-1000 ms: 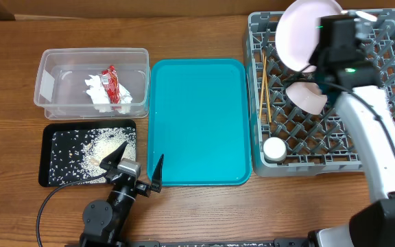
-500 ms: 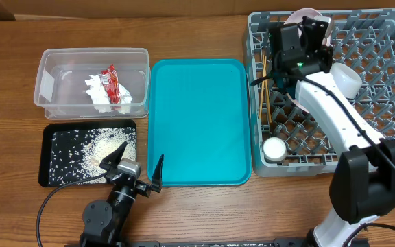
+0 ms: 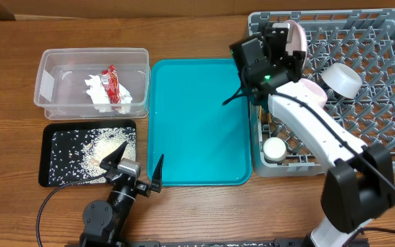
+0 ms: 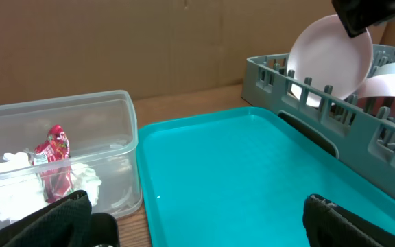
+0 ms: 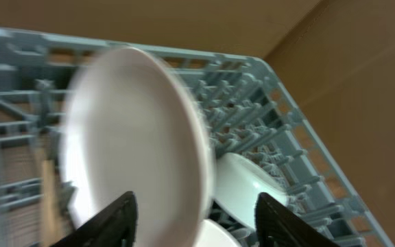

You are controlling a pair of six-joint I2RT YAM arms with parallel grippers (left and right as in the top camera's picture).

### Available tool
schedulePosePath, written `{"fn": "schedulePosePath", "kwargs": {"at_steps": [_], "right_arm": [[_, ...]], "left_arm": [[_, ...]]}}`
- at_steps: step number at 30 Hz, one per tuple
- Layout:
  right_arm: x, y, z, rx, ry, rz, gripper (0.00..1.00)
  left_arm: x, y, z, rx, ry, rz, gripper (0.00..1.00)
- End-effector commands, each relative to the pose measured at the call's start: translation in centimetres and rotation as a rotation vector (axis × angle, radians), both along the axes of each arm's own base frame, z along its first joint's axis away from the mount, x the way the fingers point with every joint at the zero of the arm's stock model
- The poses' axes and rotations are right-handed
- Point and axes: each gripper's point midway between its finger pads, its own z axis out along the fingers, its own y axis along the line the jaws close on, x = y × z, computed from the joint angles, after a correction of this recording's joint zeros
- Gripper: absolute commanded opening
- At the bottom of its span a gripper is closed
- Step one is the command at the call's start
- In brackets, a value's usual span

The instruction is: Sort waste into correct bins and load items into the dishwasher

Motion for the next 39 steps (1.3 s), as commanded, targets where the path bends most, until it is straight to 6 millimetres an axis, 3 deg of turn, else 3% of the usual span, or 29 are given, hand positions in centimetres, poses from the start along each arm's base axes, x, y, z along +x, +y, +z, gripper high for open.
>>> {"fn": "schedulePosePath", "kwargs": {"at_steps": [1, 5, 7, 8, 16, 17, 20, 24, 28, 32, 35, 39], "right_arm": [[-1.3, 2.9, 3.5, 0.179, -0.038, 0.144, 0.58], [-4.1, 9.4, 2.6, 0.495, 0.131, 0.444, 0.58], [-5.8, 11.5, 3.5, 0.602, 0.169, 0.550, 0.47], [-6.5, 12.1, 4.4, 0.638, 0.167, 0.588, 0.47], [-11.5, 13.2, 10.3, 0.788, 0.120, 0.765, 0.70], [-12.1, 13.2, 10.8, 0.799, 0.119, 0.779, 1.00], [-13.3, 13.5, 11.9, 0.834, 0.113, 0.827, 1.00], [-15.5, 14.8, 11.3, 0.910, 0.210, 0.895, 1.00], [-16.3, 13.8, 9.5, 0.887, 0.287, 0.839, 1.00], [-17.0, 10.4, 9.8, 0.847, 0.266, 0.744, 1.00], [-18.1, 8.3, 12.5, 0.807, 0.170, 0.781, 1.00], [-18.8, 6.6, 17.6, 0.669, -0.040, 0.897, 1.00]], "left_arm": [[0.0, 0.0, 0.0, 0.006, -0.010, -0.006, 1.00], [0.0, 0.0, 0.0, 0.006, -0.010, -0.006, 1.00], [0.0, 0.0, 0.0, 0.006, -0.010, -0.006, 1.00], [0.0, 0.0, 0.0, 0.006, -0.010, -0.006, 1.00], [0.0, 0.0, 0.0, 0.006, -0.010, -0.006, 1.00], [0.0, 0.0, 0.0, 0.006, -0.010, -0.006, 1.00], [0.0, 0.0, 0.0, 0.006, -0.010, -0.006, 1.00], [0.0, 0.0, 0.0, 0.006, -0.010, -0.006, 1.00], [0.0, 0.0, 0.0, 0.006, -0.010, -0.006, 1.00], [0.0, 0.0, 0.0, 0.006, -0.010, -0.006, 1.00], [0.0, 0.0, 0.0, 0.006, -0.010, -0.006, 1.00], [0.0, 0.0, 0.0, 0.006, -0.010, -0.006, 1.00]]}}
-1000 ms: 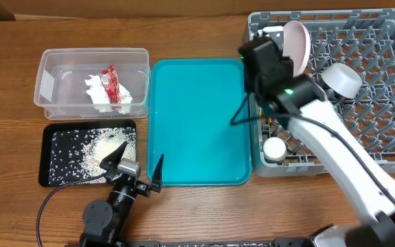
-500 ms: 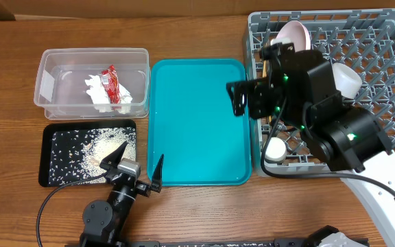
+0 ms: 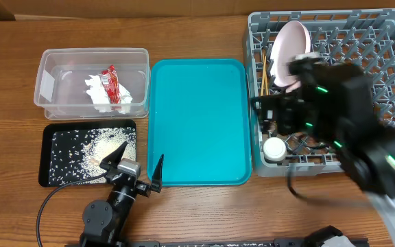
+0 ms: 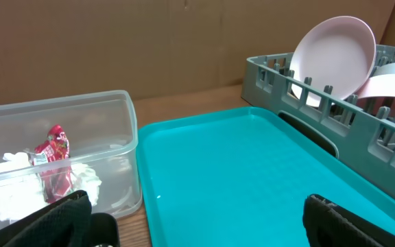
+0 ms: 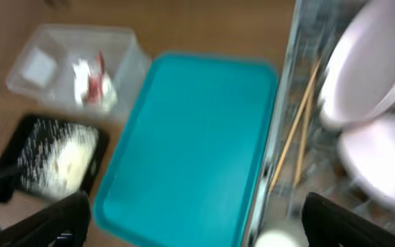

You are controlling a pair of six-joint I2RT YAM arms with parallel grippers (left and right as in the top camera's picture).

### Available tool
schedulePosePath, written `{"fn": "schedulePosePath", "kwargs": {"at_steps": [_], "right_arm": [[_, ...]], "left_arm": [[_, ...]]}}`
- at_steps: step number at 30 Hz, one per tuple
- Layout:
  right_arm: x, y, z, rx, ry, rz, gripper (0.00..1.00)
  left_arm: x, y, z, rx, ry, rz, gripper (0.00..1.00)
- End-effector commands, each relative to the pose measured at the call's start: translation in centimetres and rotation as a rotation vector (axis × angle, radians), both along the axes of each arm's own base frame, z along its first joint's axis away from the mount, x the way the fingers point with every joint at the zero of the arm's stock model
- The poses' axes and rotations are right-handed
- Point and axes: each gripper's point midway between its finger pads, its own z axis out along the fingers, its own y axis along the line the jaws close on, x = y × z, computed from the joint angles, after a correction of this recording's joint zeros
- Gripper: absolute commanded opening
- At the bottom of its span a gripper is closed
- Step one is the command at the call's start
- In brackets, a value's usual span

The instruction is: Sort waste into correct bins and load items into the dishwasher

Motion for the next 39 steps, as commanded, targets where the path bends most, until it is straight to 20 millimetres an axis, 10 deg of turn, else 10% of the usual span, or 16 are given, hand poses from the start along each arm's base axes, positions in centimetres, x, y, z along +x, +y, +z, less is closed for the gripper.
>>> {"fn": "schedulePosePath", "kwargs": {"at_steps": [1, 8, 24, 39], "right_arm": [[-1.7, -1.8, 5.4, -0.049, -0.266, 0.037, 1.00], [-2.3, -6.0, 7.6, -0.034, -0.552, -0.095, 1.00], [-5.5, -9.6, -10.9, -0.058, -0.548, -0.207, 1.00], [-4.1, -9.6, -16.1, -0.019, -0.734, -0.210, 1.00]], "left_arm": [[0.0, 0.0, 0.0, 0.006, -0.010, -0.006, 1.00], [0.0, 0.0, 0.0, 0.006, -0.010, -0.006, 1.00], [0.0, 0.0, 0.0, 0.006, -0.010, -0.006, 1.00], [0.0, 0.0, 0.0, 0.006, -0.010, -0.006, 1.00]]}}
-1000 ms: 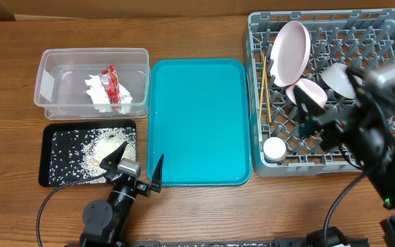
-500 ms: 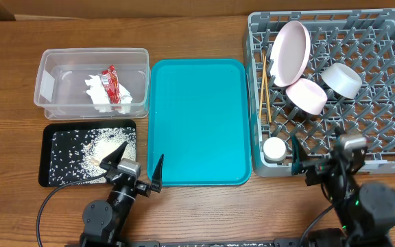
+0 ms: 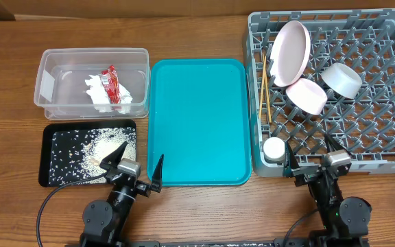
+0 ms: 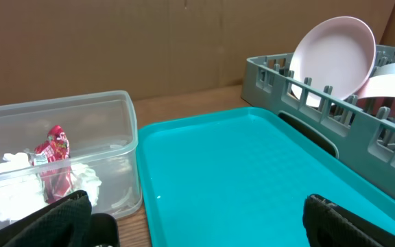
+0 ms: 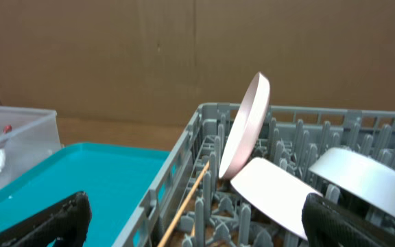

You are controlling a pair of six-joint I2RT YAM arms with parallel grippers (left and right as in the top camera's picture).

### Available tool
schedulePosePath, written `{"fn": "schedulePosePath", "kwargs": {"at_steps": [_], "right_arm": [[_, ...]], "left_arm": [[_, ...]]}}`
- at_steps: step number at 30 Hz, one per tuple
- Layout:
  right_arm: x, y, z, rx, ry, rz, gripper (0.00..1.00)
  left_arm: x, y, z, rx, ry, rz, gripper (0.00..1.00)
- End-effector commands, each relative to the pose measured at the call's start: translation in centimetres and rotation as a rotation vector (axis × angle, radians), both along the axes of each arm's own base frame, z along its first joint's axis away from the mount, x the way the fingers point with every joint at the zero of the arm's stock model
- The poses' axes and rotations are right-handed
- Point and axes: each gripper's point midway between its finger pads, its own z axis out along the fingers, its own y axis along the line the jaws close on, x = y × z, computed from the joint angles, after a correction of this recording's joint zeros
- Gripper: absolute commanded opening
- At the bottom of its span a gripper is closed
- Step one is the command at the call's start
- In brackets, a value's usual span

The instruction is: Sort waste into correct bins and load items into the dishwasher

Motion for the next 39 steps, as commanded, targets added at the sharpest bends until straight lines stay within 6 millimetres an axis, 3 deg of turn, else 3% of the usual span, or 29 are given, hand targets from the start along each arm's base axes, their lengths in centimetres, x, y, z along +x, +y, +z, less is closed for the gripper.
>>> {"fn": "schedulePosePath", "kwargs": {"at_steps": [1, 8, 39], "right_arm": [[0.17, 0.03, -1.07, -0.003, 0.001, 0.004, 1.00], [0.20, -0.04, -1.83, -0.006, 0.032, 0.000, 1.00], [0.20, -0.04, -1.80, -0.006, 0.031, 0.000, 1.00]], "left_arm": [[-0.03, -0.04, -0.06, 0.006, -0.008, -0.006, 1.00], [-0.03, -0.04, -0.06, 0.006, -0.008, -0.006, 1.00], [-0.03, -0.04, -0.06, 0.006, -0.008, -0.006, 1.00]]}}
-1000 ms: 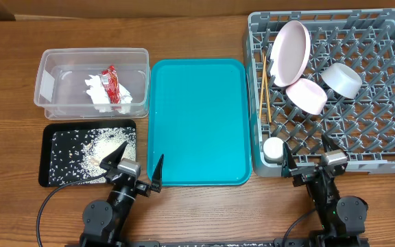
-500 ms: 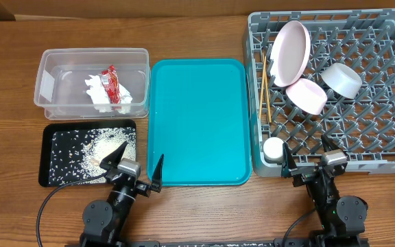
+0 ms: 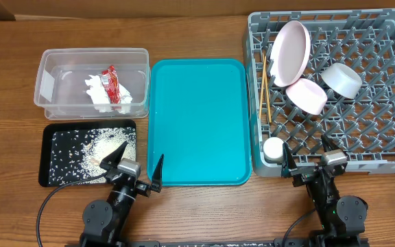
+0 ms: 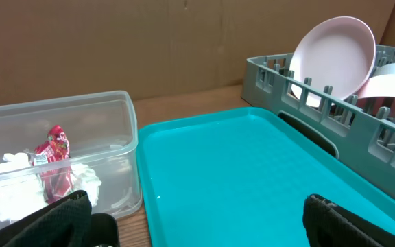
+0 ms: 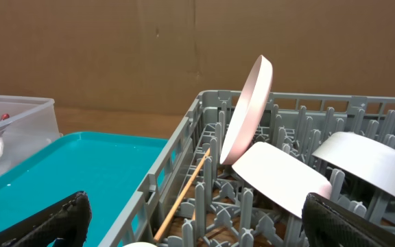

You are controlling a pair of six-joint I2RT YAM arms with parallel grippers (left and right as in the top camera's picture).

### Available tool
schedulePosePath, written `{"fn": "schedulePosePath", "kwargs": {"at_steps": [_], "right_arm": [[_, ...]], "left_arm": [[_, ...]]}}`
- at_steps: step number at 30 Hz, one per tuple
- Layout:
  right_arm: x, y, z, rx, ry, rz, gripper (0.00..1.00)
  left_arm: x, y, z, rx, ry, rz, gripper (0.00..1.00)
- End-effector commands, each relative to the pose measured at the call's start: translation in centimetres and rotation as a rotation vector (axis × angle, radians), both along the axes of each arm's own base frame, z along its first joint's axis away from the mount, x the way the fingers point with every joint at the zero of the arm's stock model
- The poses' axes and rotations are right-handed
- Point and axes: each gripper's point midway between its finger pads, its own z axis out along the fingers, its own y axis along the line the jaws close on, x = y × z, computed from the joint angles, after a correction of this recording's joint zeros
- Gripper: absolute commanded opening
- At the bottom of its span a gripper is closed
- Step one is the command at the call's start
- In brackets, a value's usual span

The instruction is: Sort waste into correct bins and load items into the dishwasher

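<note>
The grey dishwasher rack (image 3: 389, 89) holds a pink plate (image 3: 290, 43) standing on edge, a pink bowl (image 3: 306, 95), a white bowl (image 3: 341, 79), wooden chopsticks (image 3: 265, 82) and a white cup (image 3: 274, 149). The same pink plate (image 5: 247, 116) shows in the right wrist view. A clear bin (image 3: 53, 88) holds a red wrapper (image 3: 114, 84) and white tissue. A black tray (image 3: 55, 152) carries scattered rice. My left gripper (image 3: 134, 165) rests open at the table's front, by the teal tray (image 3: 197, 123). My right gripper (image 3: 310, 159) rests open at the rack's front edge.
The teal tray (image 4: 238, 171) lies bare between the bins and the rack. The rack wall (image 4: 307, 96) rises to its right. Brown cardboard stands behind the table.
My right gripper shifted very slightly at the rack's front; its view of the plate and bowls sits a little closer. Everything else is unchanged.
My right gripper was up at the rack's far left corner around the pink plate. Then the plate stood alone in the rack and the arm was away from it. After that the right gripper lay open at the rack's front edge, where it stays. My left arm never moved.
</note>
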Motion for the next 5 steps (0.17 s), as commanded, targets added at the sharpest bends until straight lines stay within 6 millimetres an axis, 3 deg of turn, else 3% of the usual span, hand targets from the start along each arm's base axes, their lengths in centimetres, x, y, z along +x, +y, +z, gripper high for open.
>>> {"fn": "schedulePosePath", "kwargs": {"at_steps": [1, 5], "right_arm": [[0.01, -0.08, -0.20, -0.003, -0.004, -0.001, 1.00], [0.01, -0.08, -0.20, -0.003, -0.004, -0.001, 1.00]], "left_arm": [[-0.03, -0.04, -0.05, 0.006, -0.009, -0.006, 1.00], [-0.03, -0.03, -0.05, 0.006, -0.009, -0.006, 1.00]]}}
